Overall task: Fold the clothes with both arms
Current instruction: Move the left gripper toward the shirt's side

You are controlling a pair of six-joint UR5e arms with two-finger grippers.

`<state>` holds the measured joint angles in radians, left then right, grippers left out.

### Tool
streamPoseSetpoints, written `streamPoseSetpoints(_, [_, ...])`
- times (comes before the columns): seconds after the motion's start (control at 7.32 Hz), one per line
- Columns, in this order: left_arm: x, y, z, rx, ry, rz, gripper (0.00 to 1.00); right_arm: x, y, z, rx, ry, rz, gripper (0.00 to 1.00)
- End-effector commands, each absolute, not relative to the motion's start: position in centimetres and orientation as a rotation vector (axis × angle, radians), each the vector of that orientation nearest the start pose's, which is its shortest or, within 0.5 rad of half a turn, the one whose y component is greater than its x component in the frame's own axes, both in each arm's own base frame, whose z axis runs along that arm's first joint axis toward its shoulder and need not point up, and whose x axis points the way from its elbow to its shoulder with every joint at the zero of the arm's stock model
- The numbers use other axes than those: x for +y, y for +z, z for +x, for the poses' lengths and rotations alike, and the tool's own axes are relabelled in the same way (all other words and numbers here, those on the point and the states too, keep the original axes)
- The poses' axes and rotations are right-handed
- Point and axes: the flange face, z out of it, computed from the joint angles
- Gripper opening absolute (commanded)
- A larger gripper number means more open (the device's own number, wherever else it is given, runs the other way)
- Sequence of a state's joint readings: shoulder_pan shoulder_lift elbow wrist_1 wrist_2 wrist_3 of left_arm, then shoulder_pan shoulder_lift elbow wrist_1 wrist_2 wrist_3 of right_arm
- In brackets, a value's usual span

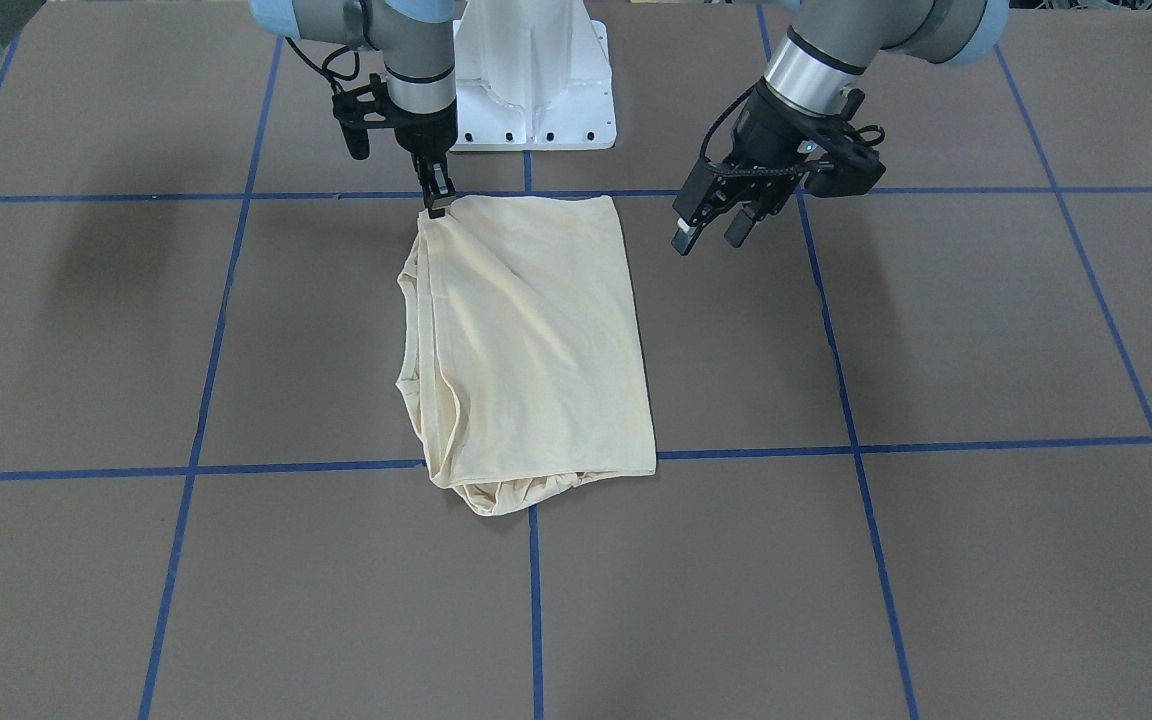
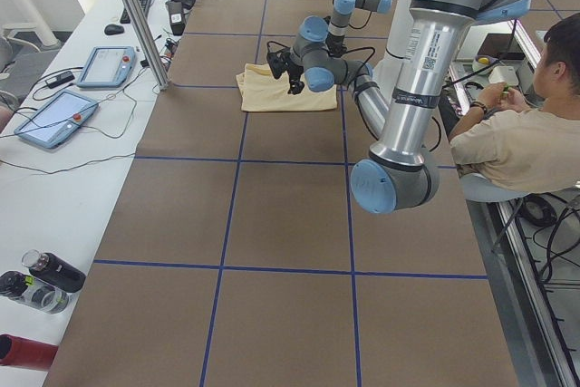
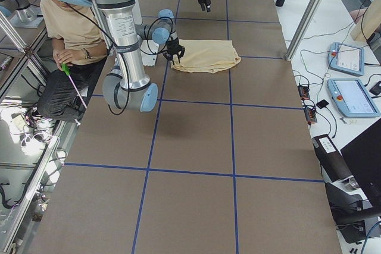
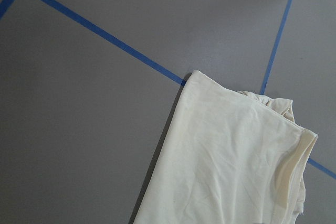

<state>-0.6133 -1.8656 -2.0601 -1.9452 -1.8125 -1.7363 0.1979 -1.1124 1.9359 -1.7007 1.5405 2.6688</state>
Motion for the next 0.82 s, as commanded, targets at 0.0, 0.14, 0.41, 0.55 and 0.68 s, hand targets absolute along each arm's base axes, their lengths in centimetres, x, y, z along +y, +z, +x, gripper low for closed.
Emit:
streamPoseSetpoints(0.0, [-39.5, 24.1, 37.1, 1.183, -0.553, 0.055, 0.89, -24.8, 27.0, -56.4, -0.687, 1.261, -0.285, 0.65])
streamPoseSetpoints(0.14, [-39.5, 24.2, 37.1, 1.18, -0.552, 0.055, 0.89, -24.2, 26.8, -56.6, -0.688, 1.256, -0.291, 0.76])
streamPoseSetpoints(0.41, [-39.6, 24.3, 37.1, 1.177, -0.555, 0.055, 0.89, -23.7, 27.2, -57.0, -0.679, 1.249, -0.291, 0.76])
streamPoseSetpoints(0.55, [-39.6, 24.3, 37.1, 1.178, -0.554, 0.056, 0.89, -23.6, 27.0, -57.3, -0.68, 1.248, -0.293, 0.74])
streamPoseSetpoints(0.68, [-39.6, 24.3, 37.1, 1.177, -0.554, 0.056, 0.89, -23.7, 27.2, -57.5, -0.675, 1.248, -0.288, 0.72])
